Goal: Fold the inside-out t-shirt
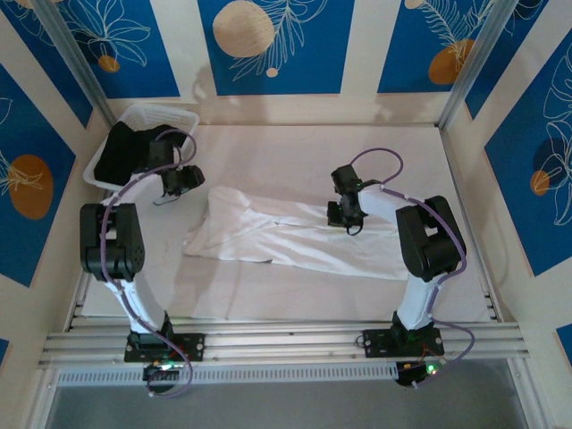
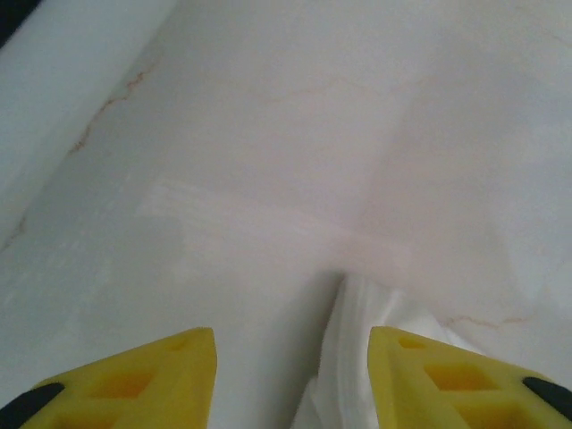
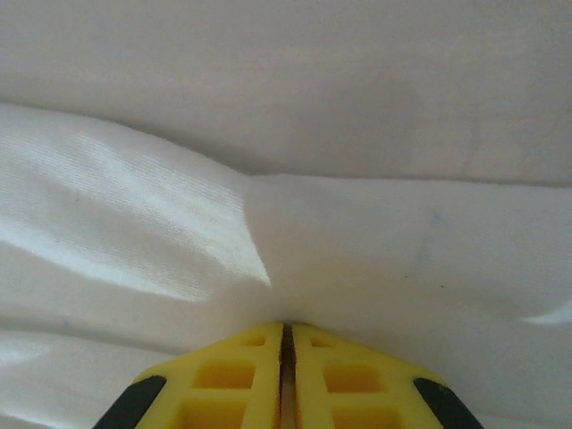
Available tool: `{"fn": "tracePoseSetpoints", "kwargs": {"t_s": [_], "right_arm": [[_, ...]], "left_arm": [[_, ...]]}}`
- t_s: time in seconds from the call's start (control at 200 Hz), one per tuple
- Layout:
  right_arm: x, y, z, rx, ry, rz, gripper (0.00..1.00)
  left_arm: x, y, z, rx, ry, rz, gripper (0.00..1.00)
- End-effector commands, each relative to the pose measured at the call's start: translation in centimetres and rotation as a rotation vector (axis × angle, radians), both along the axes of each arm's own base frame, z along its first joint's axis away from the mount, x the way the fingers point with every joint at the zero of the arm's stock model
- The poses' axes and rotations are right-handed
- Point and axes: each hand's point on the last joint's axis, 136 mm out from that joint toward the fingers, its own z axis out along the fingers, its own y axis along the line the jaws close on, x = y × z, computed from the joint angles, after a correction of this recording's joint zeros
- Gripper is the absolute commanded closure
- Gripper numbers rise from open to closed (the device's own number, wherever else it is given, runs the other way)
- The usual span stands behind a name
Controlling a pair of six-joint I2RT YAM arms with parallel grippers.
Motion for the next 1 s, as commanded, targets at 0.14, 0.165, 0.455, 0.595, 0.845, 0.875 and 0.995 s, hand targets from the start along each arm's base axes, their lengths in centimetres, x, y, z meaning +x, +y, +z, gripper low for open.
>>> {"fn": "tracePoseSetpoints", "kwargs": {"t_s": [0.14, 0.165, 0.455, 0.595, 0.845, 0.875, 0.995], "right_arm": [[-0.1, 0.2, 1.8, -0.022, -0.023, 0.052, 0.71], [0.0, 0.4, 2.4, -0.021, -0.043, 0.065, 0.69], [-0.4, 3.6, 4.8, -0.008, -0.139, 0.196, 0.57], [-0.2, 6.2, 5.4, 0.081, -0.151, 0.251, 0.57], [0.6, 15.2, 8.5, 0.309, -0.253, 0.415, 0.52], [0.8, 16.2, 8.7, 0.333, -0.252, 0.427, 0.51], [1.9, 19.5, 8.0, 0.357, -0.232, 0.471, 0.47]], "left_arm": [[-2.8, -4.5, 0.1, -0.043, -0.020, -0.163, 0.42], [-3.1, -4.8, 0.0, -0.037, -0.018, -0.177, 0.42], [-6.7, -4.9, -0.1, 0.146, -0.030, -0.212, 0.41], [-8.4, -7.3, 0.6, 0.124, -0.064, -0.283, 0.42], [-11.0, -11.6, 0.3, 0.117, -0.084, -0.368, 0.43], [-11.1, -11.2, -0.1, 0.131, -0.073, -0.357, 0.43], [-11.5, -10.1, -1.4, 0.148, -0.033, -0.325, 0.44]]}}
